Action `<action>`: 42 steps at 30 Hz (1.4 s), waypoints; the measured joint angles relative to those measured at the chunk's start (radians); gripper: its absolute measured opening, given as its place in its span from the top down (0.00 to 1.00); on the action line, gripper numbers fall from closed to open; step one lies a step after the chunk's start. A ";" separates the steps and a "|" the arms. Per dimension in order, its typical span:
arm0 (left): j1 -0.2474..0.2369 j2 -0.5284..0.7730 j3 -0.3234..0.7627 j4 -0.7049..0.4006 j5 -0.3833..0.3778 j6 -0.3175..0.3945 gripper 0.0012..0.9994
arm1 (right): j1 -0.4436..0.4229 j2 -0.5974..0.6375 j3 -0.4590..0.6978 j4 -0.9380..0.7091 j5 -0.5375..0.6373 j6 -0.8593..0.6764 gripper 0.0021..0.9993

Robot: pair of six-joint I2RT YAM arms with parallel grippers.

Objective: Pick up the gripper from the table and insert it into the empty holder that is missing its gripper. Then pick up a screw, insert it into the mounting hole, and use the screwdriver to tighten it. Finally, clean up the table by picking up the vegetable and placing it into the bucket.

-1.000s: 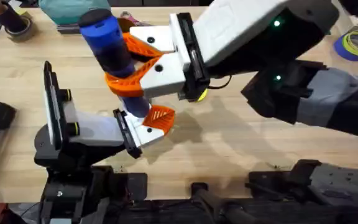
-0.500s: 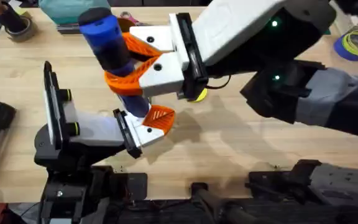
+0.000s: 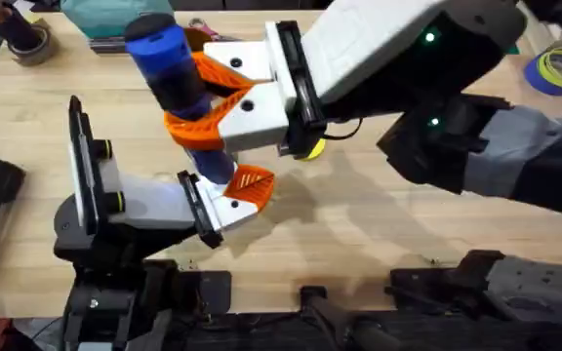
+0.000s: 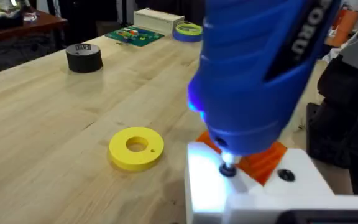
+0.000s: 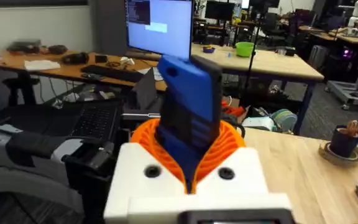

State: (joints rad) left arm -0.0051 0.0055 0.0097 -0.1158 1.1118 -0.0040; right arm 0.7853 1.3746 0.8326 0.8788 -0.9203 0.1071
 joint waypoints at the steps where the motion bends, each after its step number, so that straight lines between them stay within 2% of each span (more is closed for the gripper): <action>1: 0.000 0.000 0.000 0.000 0.000 0.000 0.99 | 0.000 0.000 0.000 0.000 0.000 0.000 0.98; 22: 0.000 0.000 0.000 0.000 0.002 0.000 0.99 | 0.000 0.001 0.000 0.004 0.000 0.001 0.98; 26: 0.000 0.000 0.000 0.000 0.002 0.000 0.99 | 0.000 0.013 -0.002 0.068 0.022 0.035 0.98; 30: 0.000 0.000 0.000 0.000 0.002 0.000 0.99 | -0.008 0.013 0.005 0.049 0.041 0.061 0.98; 33: 0.000 0.000 0.000 0.000 0.002 0.000 0.99 | -0.029 0.013 0.053 -0.044 0.043 0.074 0.98; 35: 0.000 0.000 0.000 0.000 0.002 0.000 0.99 | -0.049 0.013 0.121 -0.167 0.045 0.071 0.98; 42: 0.000 0.000 0.000 0.000 0.002 0.000 0.99 | -0.141 0.013 0.469 -0.838 0.060 -0.084 0.98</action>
State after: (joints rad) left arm -0.0051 0.0055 0.0097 -0.1158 1.1141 -0.0036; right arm 0.6444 1.3876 1.3014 0.0412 -0.8607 0.0234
